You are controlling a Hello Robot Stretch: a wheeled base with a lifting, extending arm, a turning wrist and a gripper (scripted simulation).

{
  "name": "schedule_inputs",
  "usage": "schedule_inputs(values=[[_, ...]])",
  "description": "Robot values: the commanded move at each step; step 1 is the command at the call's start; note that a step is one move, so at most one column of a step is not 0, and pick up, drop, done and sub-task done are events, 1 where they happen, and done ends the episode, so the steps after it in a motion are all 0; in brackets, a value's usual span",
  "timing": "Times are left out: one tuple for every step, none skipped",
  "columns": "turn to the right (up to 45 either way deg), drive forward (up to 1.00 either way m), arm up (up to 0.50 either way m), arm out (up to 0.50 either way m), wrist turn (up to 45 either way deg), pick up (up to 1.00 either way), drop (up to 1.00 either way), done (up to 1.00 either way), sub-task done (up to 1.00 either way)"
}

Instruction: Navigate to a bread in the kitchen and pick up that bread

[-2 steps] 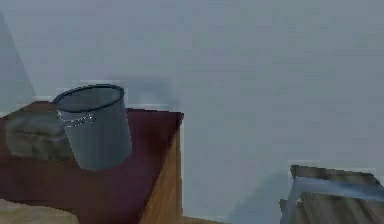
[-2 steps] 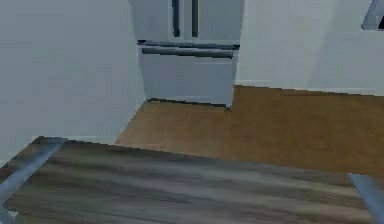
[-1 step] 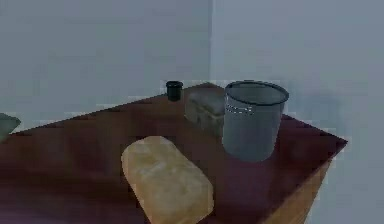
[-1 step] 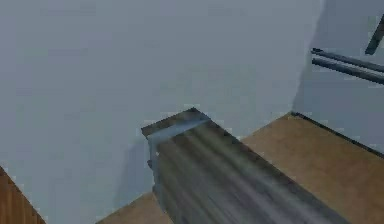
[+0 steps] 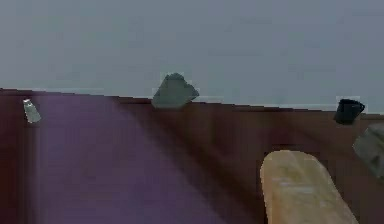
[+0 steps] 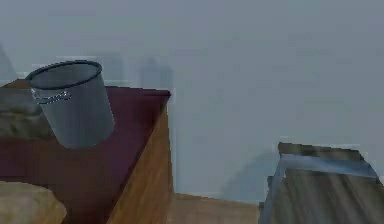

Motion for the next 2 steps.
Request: schedule_inputs(values=[[-45.0,0.0,0.0,0.0,0.0,0.0,0.0,0.0,0.0],[0.0,0.0,0.5,0.0,0.0,0.0,0.0,0.0,0.0]])
